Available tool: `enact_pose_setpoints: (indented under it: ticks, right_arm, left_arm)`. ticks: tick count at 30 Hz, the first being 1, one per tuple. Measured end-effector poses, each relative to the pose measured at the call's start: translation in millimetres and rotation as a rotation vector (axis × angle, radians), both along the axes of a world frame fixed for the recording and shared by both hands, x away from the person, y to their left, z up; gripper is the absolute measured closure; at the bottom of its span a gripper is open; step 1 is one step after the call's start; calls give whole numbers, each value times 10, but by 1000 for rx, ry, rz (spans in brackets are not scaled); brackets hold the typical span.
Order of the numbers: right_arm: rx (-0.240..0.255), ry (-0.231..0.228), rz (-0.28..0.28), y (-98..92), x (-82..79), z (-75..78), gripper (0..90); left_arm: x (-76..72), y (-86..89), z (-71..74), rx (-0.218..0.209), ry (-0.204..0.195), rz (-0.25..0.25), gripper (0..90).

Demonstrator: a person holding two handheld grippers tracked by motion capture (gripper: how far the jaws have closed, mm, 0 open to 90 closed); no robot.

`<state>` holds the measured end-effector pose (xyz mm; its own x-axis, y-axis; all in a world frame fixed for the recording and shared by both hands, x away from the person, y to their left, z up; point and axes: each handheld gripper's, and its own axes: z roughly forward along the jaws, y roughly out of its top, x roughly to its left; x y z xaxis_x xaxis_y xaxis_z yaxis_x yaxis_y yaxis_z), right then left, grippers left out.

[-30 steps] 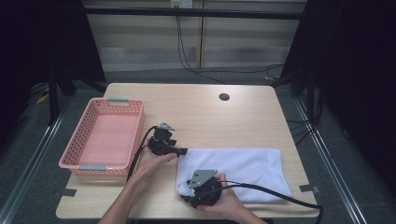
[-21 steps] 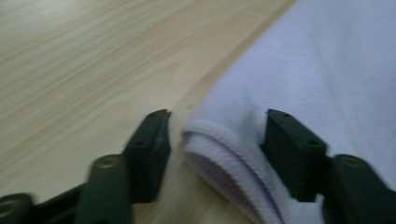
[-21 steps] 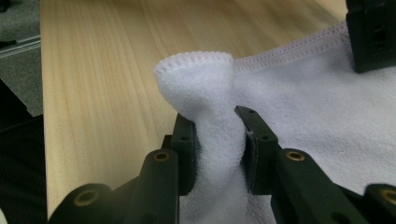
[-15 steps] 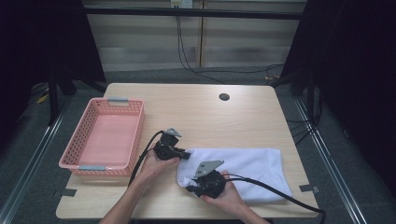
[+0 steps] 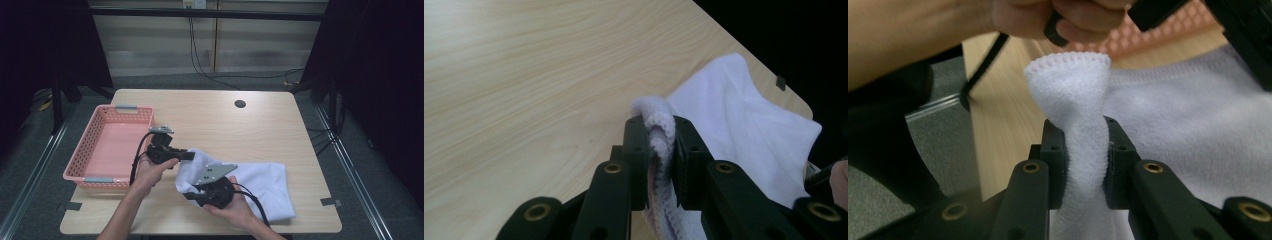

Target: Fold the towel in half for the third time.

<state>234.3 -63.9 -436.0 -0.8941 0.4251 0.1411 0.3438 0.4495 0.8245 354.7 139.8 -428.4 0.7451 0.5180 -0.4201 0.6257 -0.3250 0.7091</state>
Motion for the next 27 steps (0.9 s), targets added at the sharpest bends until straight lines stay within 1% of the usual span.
enact_pose_setpoints:
  ticks: [1, 3, 4, 5, 6, 7, 9, 11, 12, 13, 14, 15, 16, 17, 18, 20, 21, 22, 23, 24, 25, 26, 27]
  right_arm:
    - [14, -12, 13, 59, 5, 44, 761]
    - [58, -14, 24, 145, 34, 128, 761]
    - [78, -14, 26, 174, 48, 160, 761]
    - [110, -19, 26, 209, 60, 219, 761]
    - [136, -26, 26, 227, 65, 266, 761]
    - [157, -26, 30, 237, 67, 308, 761]
    - [177, -29, 27, 214, 61, 356, 761]
    - [182, -26, 21, 136, 40, 345, 760]
    - [178, -30, 15, 84, 20, 330, 760]
    - [171, -31, 5, 24, -8, 313, 759]
    - [168, -34, -7, -26, -32, 303, 758]
    - [169, -39, -27, -138, -76, 281, 758]
    - [169, -40, -35, -194, -99, 274, 758]
    - [165, -47, -50, -289, -147, 264, 754]
    - [162, -55, -64, -370, -182, 253, 753]
    - [162, -48, -90, -519, -232, 229, 748]
    - [161, -55, -110, -607, -264, 209, 747]
    - [166, -56, -134, -699, -293, 185, 747]
    - [170, -47, -150, -791, -321, 157, 746]
    - [173, -44, -169, -883, -352, 123, 745]
    - [172, -42, -186, -969, -385, 85, 745]
    - [159, -28, -195, -1066, -422, 41, 741]
    - [149, -20, -218, -1160, -462, -2, 736]
  left_arm:
    - [-13, 67, 69, -2, -7, 11, 791]
    - [-20, 145, 168, 0, -18, 30, 791]
    - [-27, 200, 259, -3, -34, 46, 791]
    - [-29, 243, 335, -8, -39, 55, 790]
    - [-34, 265, 400, -12, -49, 59, 790]
    - [-44, 265, 450, 1, -65, 62, 790]
    - [-56, 212, 479, 16, -73, 49, 789]
    - [-60, 72, 434, 16, -68, 30, 783]
    - [-51, -2, 399, 15, -59, 12, 780]
    - [-48, -63, 375, 18, -58, 6, 775]
    - [-49, -199, 339, 11, -52, -9, 772]
    - [-50, -269, 326, 11, -48, -24, 772]
    - [-57, -397, 315, 23, -52, -45, 772]
    - [-65, -505, 310, 34, -59, -60, 770]
    - [-68, -582, 309, 41, -65, -70, 764]
    - [-57, -773, 293, 46, -66, -84, 755]
    - [-55, -872, 274, 57, -71, -89, 754]
    - [-53, -966, 248, 64, -69, -104, 753]
    - [-55, -1061, 215, 70, -58, -116, 751]
    - [-63, -1158, 178, 79, -56, -123, 750]
    - [-69, -1273, 126, 89, -50, -147, 749]
    - [-76, -1377, 72, 91, -46, -158, 744]
    - [-76, -1432, 43, 93, -36, -166, 741]
